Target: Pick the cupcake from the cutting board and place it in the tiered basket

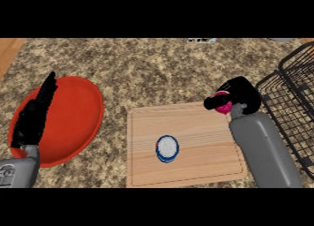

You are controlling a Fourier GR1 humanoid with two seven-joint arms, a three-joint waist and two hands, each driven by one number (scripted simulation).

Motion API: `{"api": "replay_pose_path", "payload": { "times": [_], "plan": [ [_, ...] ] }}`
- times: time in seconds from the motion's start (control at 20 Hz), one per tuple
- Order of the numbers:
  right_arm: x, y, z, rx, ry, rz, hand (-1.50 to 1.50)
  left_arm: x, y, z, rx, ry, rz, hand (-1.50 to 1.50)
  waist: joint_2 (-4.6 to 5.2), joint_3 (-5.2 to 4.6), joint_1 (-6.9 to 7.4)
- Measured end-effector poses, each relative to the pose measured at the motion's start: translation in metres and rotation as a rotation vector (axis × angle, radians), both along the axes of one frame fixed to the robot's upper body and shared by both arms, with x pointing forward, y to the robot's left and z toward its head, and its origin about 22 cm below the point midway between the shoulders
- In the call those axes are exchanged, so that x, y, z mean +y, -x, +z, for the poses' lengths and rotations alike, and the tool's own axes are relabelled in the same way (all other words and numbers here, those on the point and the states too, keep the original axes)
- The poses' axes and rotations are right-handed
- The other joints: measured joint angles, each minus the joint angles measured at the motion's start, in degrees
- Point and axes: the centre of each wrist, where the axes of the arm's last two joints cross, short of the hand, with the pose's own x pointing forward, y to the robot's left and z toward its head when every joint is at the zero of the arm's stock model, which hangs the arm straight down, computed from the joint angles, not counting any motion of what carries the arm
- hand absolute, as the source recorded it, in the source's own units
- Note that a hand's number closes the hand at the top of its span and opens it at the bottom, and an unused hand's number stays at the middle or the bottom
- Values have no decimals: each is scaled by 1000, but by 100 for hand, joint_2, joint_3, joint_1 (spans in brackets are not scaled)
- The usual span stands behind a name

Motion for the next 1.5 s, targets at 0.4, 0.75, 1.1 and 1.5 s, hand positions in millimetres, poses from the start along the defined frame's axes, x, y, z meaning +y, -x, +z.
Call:
{"api": "replay_pose_path", "payload": {
  "times": [0.4, 0.75, 1.1, 1.5],
  "plan": [
    [-42, -43, 73, -382, 260, -347, 150, -11, -7, 4, -10, -2, -45, 0, 46, -10, 238],
    [-50, -68, 136, -585, 545, -516, 150, -17, -13, 8, -10, -4, -72, 0, 31, -13, 355],
    [-46, -88, 175, -579, 693, -605, 150, -13, -10, 4, 1, -2, -54, 0, -24, -1, 267],
    [-57, -101, 191, -546, 699, -622, 150, -14, -6, 0, 6, 6, -33, 0, -44, 13, 135]
  ]
}}
